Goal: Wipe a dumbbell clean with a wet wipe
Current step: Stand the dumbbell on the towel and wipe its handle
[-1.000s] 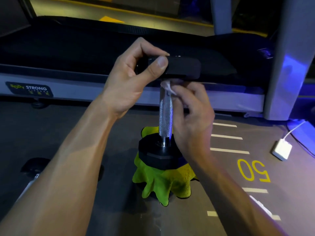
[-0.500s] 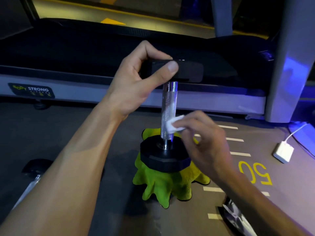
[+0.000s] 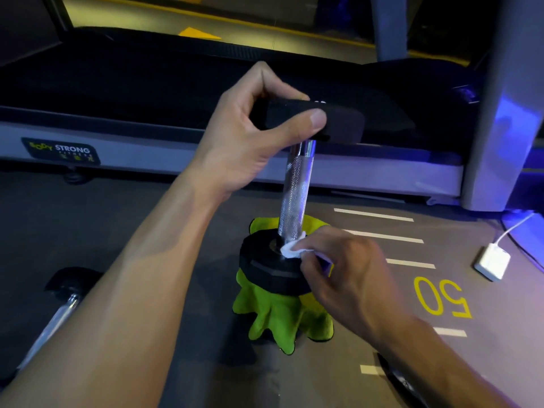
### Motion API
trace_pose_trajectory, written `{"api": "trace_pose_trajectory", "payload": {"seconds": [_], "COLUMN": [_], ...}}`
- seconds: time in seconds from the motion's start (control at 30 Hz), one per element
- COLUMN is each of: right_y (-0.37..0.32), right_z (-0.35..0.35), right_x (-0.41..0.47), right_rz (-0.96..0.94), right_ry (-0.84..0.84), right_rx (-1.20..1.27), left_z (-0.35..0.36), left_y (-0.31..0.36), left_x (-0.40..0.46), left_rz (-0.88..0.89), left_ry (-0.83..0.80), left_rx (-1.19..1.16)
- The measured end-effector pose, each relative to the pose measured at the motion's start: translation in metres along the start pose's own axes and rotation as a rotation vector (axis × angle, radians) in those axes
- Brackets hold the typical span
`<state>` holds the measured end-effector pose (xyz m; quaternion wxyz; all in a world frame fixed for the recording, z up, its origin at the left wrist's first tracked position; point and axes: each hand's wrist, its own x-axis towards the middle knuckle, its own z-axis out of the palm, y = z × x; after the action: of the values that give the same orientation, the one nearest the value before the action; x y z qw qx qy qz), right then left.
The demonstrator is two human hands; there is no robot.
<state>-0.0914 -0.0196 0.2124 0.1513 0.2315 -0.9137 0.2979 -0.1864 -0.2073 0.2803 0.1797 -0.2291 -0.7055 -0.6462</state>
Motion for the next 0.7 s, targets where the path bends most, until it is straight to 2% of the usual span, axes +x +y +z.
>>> {"api": "trace_pose_trajectory", "payload": {"seconds": [0.1,0.17,0.23,0.3,0.33,0.47,0.53,0.63,0.7], "right_y": [-0.005,-0.012,-0.015,-0.009,-0.003,0.026,0.036,0.042,0.042], "right_z": [0.004,0.006,0.001,-0.014,-0.022,-0.042,-0.041,-0.027,-0.018], "right_x": [-0.005,-0.01,-0.008,0.002,0.008,0.021,0.029,0.041,0.049], "right_rz": [-0.001,-0.066,-0.067,0.135,0.239,0.426,0.481,0.543,0.624], "right_ry": [0.05,0.041,-0.018,-0.062,-0.023,0.234,0.3,0.177,0.088], "right_rx": [0.002,0.007,0.147,0.448,0.533,0.452,0.37,0.311,0.395], "left_z": [0.003,0.005,0.005,0.005,0.004,0.003,0.004,0.006,0.006], "left_y": [0.001,0.001,0.0,0.0,-0.001,-0.003,-0.004,-0.004,-0.004], "left_x": [0.0,0.0,0.002,0.003,0.003,0.003,0.004,0.004,0.004], "left_rz": [0.015,0.019,0.014,0.009,0.006,-0.006,-0.016,-0.021,-0.015], "left_ry": [-0.013,-0.019,-0.021,-0.014,-0.008,0.011,0.016,0.021,0.017], "left_rx": [-0.018,-0.011,-0.006,-0.004,0.002,0.014,0.021,0.032,0.035]}}
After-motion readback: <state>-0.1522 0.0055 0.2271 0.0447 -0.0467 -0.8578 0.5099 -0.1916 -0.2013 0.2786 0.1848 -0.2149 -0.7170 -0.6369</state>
